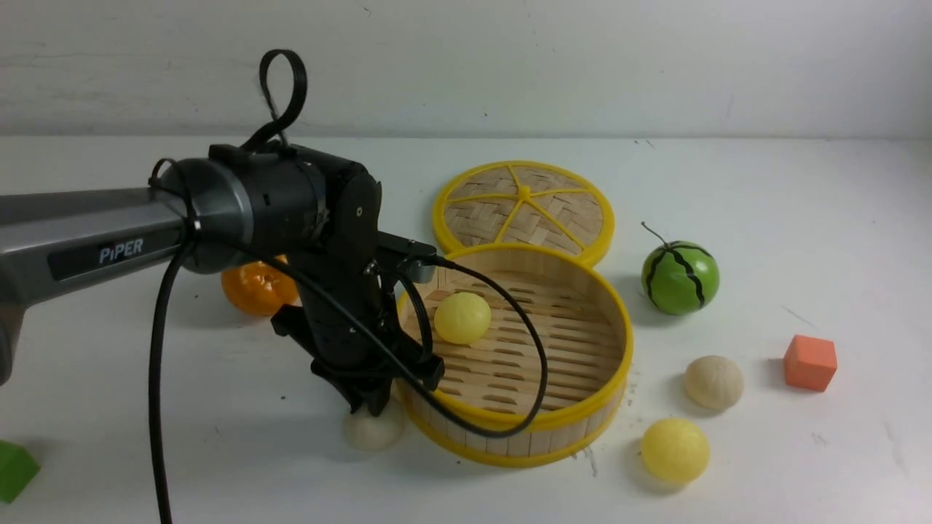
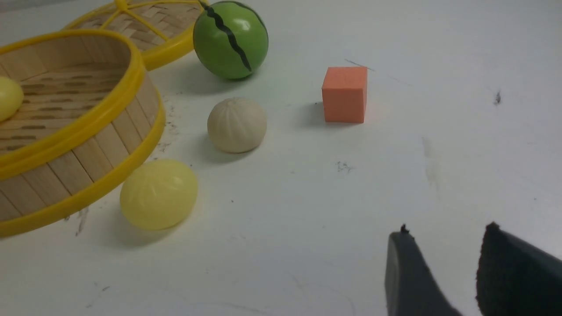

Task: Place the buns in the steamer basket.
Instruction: Use the left arm to grab a steamed stuffed bun, then use the left arm to put the steamed stuffed bun into the steamer, then use the right arm to grab a steamed stuffed bun, then use the right arm to put the steamed stuffed bun into the steamer, then use the right arm to grab a steamed stuffed bun

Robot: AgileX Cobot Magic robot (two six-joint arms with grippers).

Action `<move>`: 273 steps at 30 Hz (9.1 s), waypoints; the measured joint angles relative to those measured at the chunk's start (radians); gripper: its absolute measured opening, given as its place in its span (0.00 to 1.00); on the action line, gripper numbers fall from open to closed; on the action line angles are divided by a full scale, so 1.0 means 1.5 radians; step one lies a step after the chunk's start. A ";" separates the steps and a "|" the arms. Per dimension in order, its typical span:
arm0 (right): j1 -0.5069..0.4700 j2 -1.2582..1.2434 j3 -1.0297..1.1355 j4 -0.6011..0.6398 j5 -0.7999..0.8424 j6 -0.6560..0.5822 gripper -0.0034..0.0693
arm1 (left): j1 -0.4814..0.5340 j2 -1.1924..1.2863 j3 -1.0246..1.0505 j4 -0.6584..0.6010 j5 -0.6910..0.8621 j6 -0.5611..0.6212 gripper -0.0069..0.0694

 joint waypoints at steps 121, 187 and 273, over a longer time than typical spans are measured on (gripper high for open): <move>0.258 1.087 -0.747 0.077 0.313 -0.026 0.38 | -0.098 -1.297 0.871 -0.176 -0.449 -0.035 0.08; 0.247 1.113 -0.918 0.116 0.384 -0.125 0.05 | -0.098 -1.297 0.871 -0.176 -0.447 -0.035 0.14; 0.087 1.293 -0.949 0.129 0.343 -0.074 0.38 | -0.098 -1.297 0.871 -0.176 -0.447 -0.035 0.24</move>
